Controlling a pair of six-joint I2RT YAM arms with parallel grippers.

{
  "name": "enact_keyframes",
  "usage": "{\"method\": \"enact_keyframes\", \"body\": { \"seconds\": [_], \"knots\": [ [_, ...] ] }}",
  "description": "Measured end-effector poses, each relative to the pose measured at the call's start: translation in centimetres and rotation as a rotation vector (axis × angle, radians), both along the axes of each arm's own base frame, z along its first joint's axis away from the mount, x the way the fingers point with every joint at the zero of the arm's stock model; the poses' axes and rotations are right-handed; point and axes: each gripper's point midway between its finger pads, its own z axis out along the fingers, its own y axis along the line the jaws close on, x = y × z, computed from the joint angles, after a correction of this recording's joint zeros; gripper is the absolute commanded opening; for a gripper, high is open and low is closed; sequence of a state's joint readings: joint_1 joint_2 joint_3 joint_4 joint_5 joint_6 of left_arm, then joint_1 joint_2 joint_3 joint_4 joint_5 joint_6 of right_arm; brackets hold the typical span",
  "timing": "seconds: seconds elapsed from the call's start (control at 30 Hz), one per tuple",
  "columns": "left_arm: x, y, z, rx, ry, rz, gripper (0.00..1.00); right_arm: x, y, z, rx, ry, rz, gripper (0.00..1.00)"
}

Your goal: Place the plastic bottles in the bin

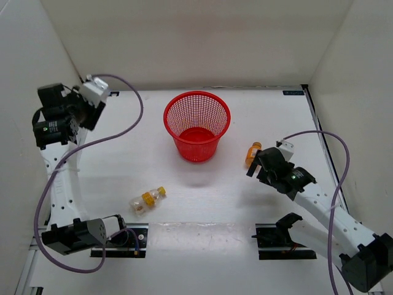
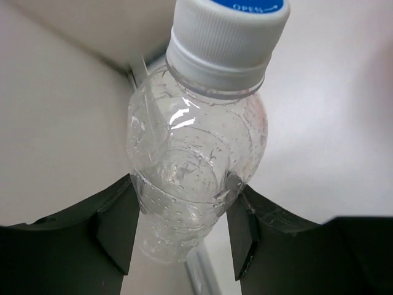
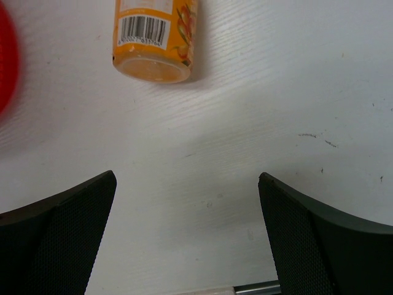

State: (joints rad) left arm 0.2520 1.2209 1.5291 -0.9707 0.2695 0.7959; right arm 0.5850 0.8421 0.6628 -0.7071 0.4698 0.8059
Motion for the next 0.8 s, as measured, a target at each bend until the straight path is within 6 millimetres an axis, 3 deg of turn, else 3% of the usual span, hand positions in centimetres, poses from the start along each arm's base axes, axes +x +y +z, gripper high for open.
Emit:
{"method": "enact_keyframes", "body": {
  "seconds": [0.1,0.17,0.3,0.43,0.5,0.57,0.7,0.8],
  "knots": [
    [1.9,-3.5,7.9,-0.158,-0.242,-0.075,0.47,0.7,0.3,0.3,-0.010,0.019,-0.018,1.00],
    [2.3,-7.2,11.2,-0.254,-0.320,-0.185,0.48,1.0,0.1,0.1,-0.017,0.040,-0.046,1.00],
    [3.2,-16.3,14.2,-0.422,-0.324,-0.456,0.48,1.6,-1.3,-0.4,-0.037,0.080,-0.126,1.00],
    [6.2,-23.9,12.5,-0.525,-0.203,-0.595,0.48,3.6,-2.9,0.5,-0.052,0.100,-0.202,1.00],
    [8.0,-27.0,10.3,-0.549,-0.132,-0.622,0.48,5.0,-3.5,1.0,-0.040,0.109,-0.236,1.00],
    [9.4,-30.1,6.9,-0.559,-0.037,-0.644,0.48,6.3,-4.3,1.2,-0.030,0.130,-0.263,1.00],
    [10.4,-34.4,0.5,-0.555,0.126,-0.665,0.54,7.7,-5.1,-0.2,-0.029,0.193,-0.273,1.00],
    [10.4,-36.3,-2.9,-0.546,0.210,-0.673,0.57,7.9,-5.0,-1.5,-0.031,0.241,-0.243,1.00]
  ]
}}
